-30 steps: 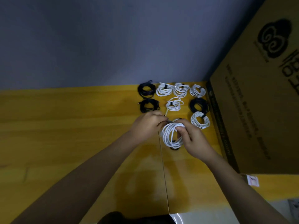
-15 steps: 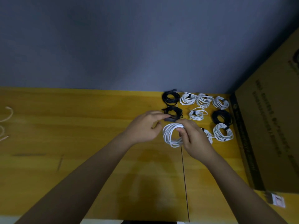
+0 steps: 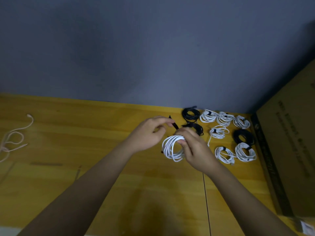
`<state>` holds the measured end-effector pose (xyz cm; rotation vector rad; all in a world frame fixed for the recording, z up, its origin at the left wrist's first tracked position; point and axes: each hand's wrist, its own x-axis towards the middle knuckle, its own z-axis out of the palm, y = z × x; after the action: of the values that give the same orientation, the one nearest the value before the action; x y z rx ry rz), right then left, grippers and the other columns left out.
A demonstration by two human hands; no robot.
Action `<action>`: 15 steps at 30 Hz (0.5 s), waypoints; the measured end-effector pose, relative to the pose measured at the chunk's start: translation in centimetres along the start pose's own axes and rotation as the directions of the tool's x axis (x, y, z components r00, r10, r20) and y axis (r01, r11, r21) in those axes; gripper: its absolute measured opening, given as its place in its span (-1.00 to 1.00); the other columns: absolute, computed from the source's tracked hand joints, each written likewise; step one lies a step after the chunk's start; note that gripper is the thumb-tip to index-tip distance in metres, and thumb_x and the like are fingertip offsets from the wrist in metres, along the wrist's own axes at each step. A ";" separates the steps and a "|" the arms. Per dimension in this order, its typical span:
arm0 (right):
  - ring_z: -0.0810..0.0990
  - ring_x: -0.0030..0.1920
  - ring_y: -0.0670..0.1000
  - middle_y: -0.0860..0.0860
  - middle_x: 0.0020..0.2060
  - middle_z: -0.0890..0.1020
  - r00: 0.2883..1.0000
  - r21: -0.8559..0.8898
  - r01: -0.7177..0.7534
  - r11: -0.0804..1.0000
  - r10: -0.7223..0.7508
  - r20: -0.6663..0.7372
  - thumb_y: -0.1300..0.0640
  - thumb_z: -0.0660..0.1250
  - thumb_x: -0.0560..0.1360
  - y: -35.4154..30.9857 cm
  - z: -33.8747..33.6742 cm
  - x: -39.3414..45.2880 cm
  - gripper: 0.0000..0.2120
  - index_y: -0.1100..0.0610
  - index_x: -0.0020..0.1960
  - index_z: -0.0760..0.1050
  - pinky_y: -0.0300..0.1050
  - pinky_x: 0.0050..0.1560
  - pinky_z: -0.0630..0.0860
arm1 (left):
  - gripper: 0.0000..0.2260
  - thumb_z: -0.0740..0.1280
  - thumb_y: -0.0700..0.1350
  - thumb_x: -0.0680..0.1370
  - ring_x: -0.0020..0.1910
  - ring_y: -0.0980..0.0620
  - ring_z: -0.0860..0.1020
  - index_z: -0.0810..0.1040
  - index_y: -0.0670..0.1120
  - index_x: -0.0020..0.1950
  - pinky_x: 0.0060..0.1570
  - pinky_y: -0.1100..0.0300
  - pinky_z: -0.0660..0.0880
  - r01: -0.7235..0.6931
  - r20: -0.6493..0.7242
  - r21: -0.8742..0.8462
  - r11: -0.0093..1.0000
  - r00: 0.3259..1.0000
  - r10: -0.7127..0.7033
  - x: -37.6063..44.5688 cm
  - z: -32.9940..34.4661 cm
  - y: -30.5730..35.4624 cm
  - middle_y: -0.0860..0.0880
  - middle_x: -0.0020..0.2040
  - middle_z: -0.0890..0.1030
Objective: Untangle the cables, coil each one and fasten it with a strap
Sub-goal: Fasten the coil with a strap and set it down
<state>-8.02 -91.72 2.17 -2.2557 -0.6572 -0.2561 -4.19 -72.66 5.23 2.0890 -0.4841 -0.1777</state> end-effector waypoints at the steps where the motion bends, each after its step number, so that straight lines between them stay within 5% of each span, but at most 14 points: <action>1: 0.45 -0.01 -0.12 0.00 -0.02 0.49 1.000 0.004 0.001 1.000 -0.001 -0.013 -0.06 -0.01 0.65 -0.4 0.3 0.0 -0.57 0.23 0.08 0.48 -0.30 0.02 0.37 | -0.76 0.20 -0.17 0.59 -0.02 0.15 0.56 0.59 -0.03 0.19 -0.03 0.34 0.44 0.015 -0.022 -0.067 0.998 1.000 -0.016 -0.3 -0.2 0.0 0.08 0.08 0.62; 4: 0.40 -0.08 -0.32 -0.09 -0.07 0.43 0.998 0.020 -0.047 0.999 0.047 -0.041 0.03 0.04 0.64 -1.4 1.3 -0.1 -0.68 0.22 0.08 0.47 -0.48 -0.06 0.29 | -0.90 0.31 -0.09 0.59 0.05 0.09 0.61 0.60 0.03 0.06 0.12 0.25 0.50 0.082 -0.048 -0.292 0.953 0.994 -0.100 -1.0 0.0 -0.1 0.01 0.04 0.66; 7: 0.42 -0.09 -0.36 -0.10 -0.07 0.44 0.994 0.025 -0.087 0.996 0.088 -0.070 0.07 0.06 0.62 -1.8 2.1 -0.3 -0.70 0.22 0.09 0.49 -0.51 -0.11 0.29 | -0.89 0.35 -0.18 0.56 -0.11 0.07 0.64 0.58 0.03 0.00 -0.04 0.22 0.55 0.125 -0.085 -0.433 0.893 0.980 -0.178 -1.0 0.2 -0.5 -0.03 0.03 0.63; 15: 0.45 -0.15 -0.29 -0.09 -0.10 0.46 0.988 0.098 -0.113 0.989 0.123 -0.098 0.09 0.07 0.62 -2.4 3.7 -1.2 -0.73 0.22 0.08 0.49 -0.46 -0.14 0.32 | -0.75 0.44 -0.24 0.47 -0.22 0.11 0.62 0.45 -0.01 0.03 -0.11 0.25 0.56 0.189 -0.103 -0.514 0.837 0.955 -0.279 -1.1 0.8 -1.4 0.03 -0.03 0.56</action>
<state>-10.40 -88.14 0.68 -2.1673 -0.4692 -0.2770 -5.04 -72.16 3.58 1.6223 -0.0545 -0.2341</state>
